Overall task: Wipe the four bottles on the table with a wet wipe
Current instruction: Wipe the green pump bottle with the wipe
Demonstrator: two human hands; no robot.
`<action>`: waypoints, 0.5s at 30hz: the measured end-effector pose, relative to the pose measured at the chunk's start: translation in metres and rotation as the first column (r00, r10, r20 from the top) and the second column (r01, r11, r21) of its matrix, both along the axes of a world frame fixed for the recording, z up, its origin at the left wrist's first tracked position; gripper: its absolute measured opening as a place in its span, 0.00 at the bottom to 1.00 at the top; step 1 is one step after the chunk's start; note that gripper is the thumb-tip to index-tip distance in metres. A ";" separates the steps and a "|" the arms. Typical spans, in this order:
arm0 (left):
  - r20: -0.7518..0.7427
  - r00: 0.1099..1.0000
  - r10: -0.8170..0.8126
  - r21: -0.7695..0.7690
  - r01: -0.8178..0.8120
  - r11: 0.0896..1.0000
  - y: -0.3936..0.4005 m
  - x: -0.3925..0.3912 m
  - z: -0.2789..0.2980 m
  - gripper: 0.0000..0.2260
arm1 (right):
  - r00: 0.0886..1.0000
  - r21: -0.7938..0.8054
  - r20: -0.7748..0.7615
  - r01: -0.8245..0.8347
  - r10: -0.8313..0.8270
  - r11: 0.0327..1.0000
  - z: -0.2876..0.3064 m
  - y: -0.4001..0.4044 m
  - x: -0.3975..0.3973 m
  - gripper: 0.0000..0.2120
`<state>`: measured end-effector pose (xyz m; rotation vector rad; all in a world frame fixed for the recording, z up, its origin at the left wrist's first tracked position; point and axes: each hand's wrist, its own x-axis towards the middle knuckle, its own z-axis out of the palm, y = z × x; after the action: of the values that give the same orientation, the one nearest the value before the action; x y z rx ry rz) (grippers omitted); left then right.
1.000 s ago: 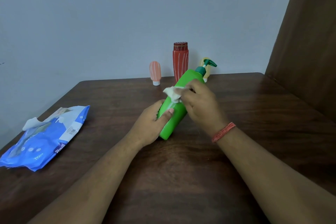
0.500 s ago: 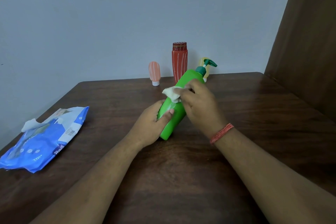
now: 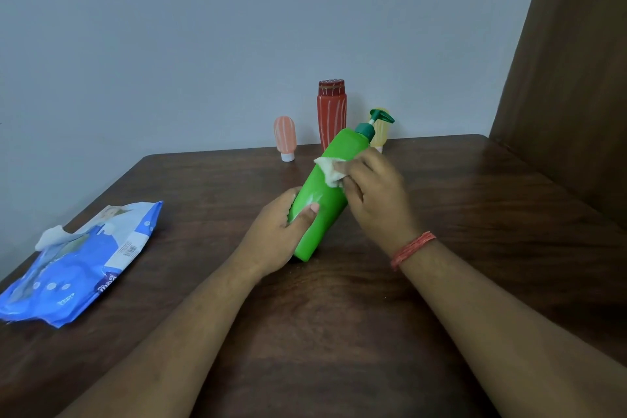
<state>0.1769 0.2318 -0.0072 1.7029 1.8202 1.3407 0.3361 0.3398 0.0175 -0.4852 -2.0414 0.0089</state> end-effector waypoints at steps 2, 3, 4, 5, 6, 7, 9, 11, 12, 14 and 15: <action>0.028 1.000 0.007 0.007 -0.007 1.000 0.000 0.000 0.000 0.12 | 0.991 0.039 0.113 -0.075 0.070 0.996 -0.002 -0.006 0.000 0.08; 0.042 0.999 0.014 0.000 -0.014 1.000 0.000 0.000 0.001 0.13 | 0.989 0.050 0.127 -0.083 0.076 0.995 -0.002 -0.007 0.000 0.08; 0.051 0.999 0.018 -0.010 -0.018 1.000 0.000 0.000 0.001 0.14 | 0.993 0.037 0.097 -0.068 0.064 0.997 -0.002 -0.006 0.000 0.08; 0.056 0.998 0.017 -0.017 -0.016 1.000 -0.001 0.000 0.002 0.15 | 0.998 0.013 0.045 -0.043 0.042 0.999 -0.001 -0.004 0.000 0.07; 0.061 0.998 0.014 -0.019 -0.013 1.000 -0.001 0.001 0.002 0.15 | 1.000 -0.002 0.009 -0.029 0.029 1.000 0.000 -0.004 0.000 0.07; 0.073 0.997 0.011 -0.017 -0.010 1.000 -0.001 0.002 0.002 0.16 | 0.999 -0.001 0.012 -0.039 0.039 0.999 0.000 -0.005 0.000 0.06; 0.121 0.993 0.008 -0.012 -0.007 1.000 -0.001 0.002 0.002 0.17 | 0.991 0.031 0.099 -0.088 0.084 0.996 -0.001 -0.011 -0.001 0.07; 0.220 0.976 -0.001 -0.024 0.006 1.000 0.000 0.003 0.001 0.18 | 0.992 0.029 0.102 -0.081 0.078 0.996 -0.002 -0.011 -0.002 0.08; 0.281 0.960 -0.012 -0.024 0.019 1.000 0.000 0.004 0.000 0.18 | 0.996 0.006 0.062 -0.062 0.062 0.998 -0.002 -0.009 -0.003 0.09; 0.415 0.909 -0.042 -0.001 0.046 0.999 -0.001 0.008 0.000 0.16 | 0.999 -0.022 -0.002 -0.048 0.047 0.999 -0.003 -0.008 -0.005 0.09; 0.493 0.868 -0.063 0.017 0.062 0.998 -0.001 0.010 0.001 0.16 | 0.998 -0.023 -0.021 -0.061 0.060 0.998 -0.003 -0.009 -0.007 0.10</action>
<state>0.1870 0.2305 -0.0067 1.2461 1.4541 1.5689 0.3294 0.3310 0.0141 -0.4357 -2.0370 0.0741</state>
